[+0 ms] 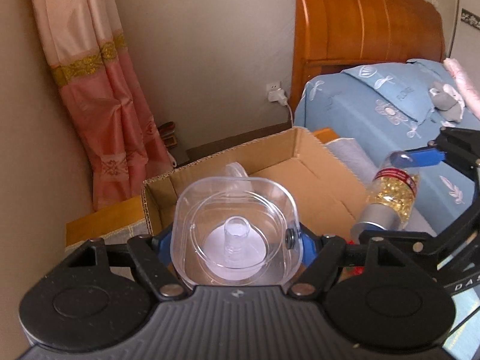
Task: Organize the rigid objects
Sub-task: 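Carry the cup and capsule jar over the box and release both inside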
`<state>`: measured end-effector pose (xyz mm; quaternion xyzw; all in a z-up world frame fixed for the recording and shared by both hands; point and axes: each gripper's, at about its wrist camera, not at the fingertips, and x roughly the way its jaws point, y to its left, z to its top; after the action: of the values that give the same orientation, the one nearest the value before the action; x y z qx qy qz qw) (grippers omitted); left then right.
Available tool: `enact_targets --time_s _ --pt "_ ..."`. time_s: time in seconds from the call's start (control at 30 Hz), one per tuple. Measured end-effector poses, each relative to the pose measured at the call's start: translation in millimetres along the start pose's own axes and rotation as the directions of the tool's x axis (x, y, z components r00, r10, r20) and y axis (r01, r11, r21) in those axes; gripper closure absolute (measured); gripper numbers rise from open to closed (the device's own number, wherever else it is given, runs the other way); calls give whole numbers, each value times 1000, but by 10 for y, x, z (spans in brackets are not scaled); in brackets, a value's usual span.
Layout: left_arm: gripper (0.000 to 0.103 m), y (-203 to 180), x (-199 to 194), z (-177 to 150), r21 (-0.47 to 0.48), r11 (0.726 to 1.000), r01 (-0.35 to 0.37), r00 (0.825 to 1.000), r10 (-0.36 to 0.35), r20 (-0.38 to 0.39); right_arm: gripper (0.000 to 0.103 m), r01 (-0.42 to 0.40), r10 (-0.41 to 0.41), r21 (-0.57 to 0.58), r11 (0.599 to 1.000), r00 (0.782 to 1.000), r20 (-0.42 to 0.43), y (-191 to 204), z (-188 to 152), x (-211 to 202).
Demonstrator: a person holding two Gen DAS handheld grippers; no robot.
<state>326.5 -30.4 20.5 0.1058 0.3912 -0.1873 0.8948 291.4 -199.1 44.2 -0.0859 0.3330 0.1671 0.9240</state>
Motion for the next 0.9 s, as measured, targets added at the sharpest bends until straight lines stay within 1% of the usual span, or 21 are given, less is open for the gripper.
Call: enact_targets --time_s 0.07,0.1,0.13,0.2,0.3,0.37,0.4,0.43,0.57,0.63,0.9 --pt "27 16 110 34 -6 1000 -1 1000 1 -11 6 10 -10 0 1000 1000 -12 -35 35 106" --pt "27 15 158 43 -11 1000 -5 1000 4 -16 5 10 -10 -7 1000 1000 -24 -48 45 162" --pt "27 18 209 58 -14 1000 -5 1000 5 -20 0 12 -12 -12 1000 1000 -26 -53 41 193" --pt "27 28 289 71 -28 1000 -3 1000 2 -24 0 20 -20 -7 1000 1000 -12 -56 19 202" --pt "26 31 379 74 -46 999 -4 1000 3 -29 0 4 -4 16 1000 1000 -9 -79 -21 181" --pt "8 23 416 72 -49 999 -12 999 10 -31 0 6 -6 26 1000 1000 -16 -93 -59 173" --pt "8 26 417 73 -48 998 -27 999 26 -25 0 4 -4 29 1000 1000 -18 -89 -70 161" --pt "8 27 404 64 -47 998 -39 999 38 -18 0 7 -6 34 999 1000 -18 -90 -90 148" --pt "8 54 320 39 -60 998 -33 999 31 -22 0 -2 3 41 999 1000 -26 -90 -133 103" --pt "8 59 242 21 -59 997 -39 999 39 -15 0 -3 3 30 1000 1000 -27 -66 -143 72" --pt "6 20 -191 -144 -61 997 -42 999 44 18 0 -16 16 17 1000 1000 -12 124 -231 -207"
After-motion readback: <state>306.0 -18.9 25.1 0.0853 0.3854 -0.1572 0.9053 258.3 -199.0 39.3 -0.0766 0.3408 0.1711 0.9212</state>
